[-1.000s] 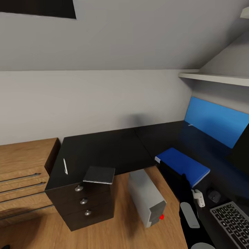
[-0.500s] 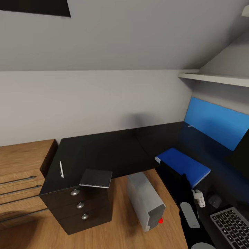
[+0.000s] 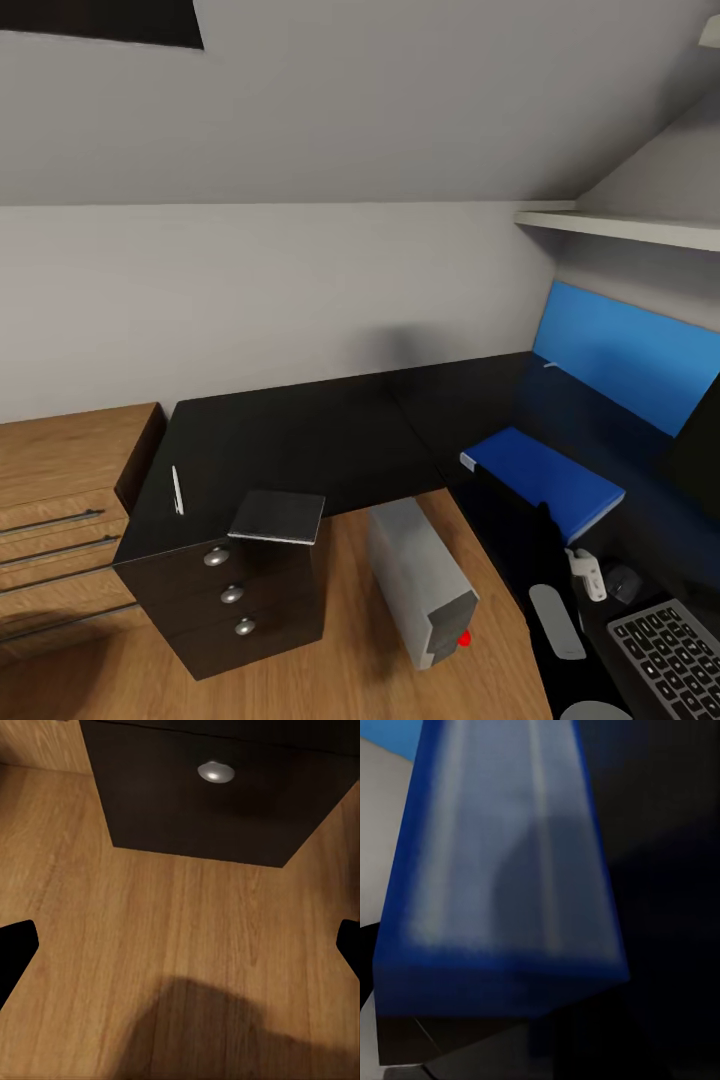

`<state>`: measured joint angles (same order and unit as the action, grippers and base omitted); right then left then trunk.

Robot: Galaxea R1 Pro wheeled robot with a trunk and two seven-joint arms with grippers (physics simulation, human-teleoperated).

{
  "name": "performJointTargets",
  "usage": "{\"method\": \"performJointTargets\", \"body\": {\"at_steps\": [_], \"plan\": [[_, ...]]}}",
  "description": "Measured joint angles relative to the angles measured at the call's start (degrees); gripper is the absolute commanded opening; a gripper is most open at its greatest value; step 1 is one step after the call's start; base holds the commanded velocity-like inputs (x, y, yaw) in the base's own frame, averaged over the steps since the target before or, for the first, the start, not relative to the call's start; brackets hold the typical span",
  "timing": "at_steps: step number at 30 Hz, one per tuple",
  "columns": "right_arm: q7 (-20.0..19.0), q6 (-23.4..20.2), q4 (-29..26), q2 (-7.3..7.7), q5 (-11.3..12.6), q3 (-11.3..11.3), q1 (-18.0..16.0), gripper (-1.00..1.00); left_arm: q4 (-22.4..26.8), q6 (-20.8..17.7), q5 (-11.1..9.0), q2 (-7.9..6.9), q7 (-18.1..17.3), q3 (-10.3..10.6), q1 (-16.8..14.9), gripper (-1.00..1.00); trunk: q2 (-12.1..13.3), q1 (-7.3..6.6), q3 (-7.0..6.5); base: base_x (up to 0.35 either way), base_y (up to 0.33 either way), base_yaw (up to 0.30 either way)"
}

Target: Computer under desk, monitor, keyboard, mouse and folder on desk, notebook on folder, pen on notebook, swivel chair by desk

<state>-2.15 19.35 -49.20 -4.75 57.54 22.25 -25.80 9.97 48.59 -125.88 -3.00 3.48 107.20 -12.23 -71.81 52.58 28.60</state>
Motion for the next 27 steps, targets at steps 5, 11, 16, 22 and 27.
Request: {"method": "performJointTargets", "body": {"at_steps": [5, 11, 16, 22, 27], "plan": [[1.8, 0.3, 0.0, 0.17, 0.2, 0.0, 0.0, -1.00, 0.0, 0.0, 0.0, 0.06, 0.0, 0.0, 0.0, 1.00, 0.0, 0.00, 0.00, 0.000, 0.000, 0.000], [2.4, 0.4, 0.0, 0.22, 0.2, 0.0, 0.0, -1.00, 0.0, 0.0, 0.0, 0.07, 0.0, 0.0, 0.0, 1.00, 0.0, 0.00, 0.00, 0.000, 0.000, 0.000], [2.5, 0.4, 0.0, 0.22, 0.2, 0.0, 0.0, -1.00, 0.0, 0.0, 0.0, 0.07, 0.0, 0.0, 0.0, 1.00, 0.0, 0.00, 0.00, 0.000, 0.000, 0.000], [2.5, 0.4, 0.0, 0.22, 0.2, 0.0, 0.0, -1.00, 0.0, 0.0, 0.0, 0.07, 0.0, 0.0, 0.0, 1.00, -2.4, 1.31, 1.07, 0.000, 0.000, 0.000], [2.5, 0.4, 0.0, 0.22, 0.2, 0.0, 0.0, -1.00, 0.0, 0.0, 0.0, 0.07, 0.0, 0.0, 0.0, 1.00, -4.4, 2.41, 1.97, 0.000, 0.000, 0.000]]}}
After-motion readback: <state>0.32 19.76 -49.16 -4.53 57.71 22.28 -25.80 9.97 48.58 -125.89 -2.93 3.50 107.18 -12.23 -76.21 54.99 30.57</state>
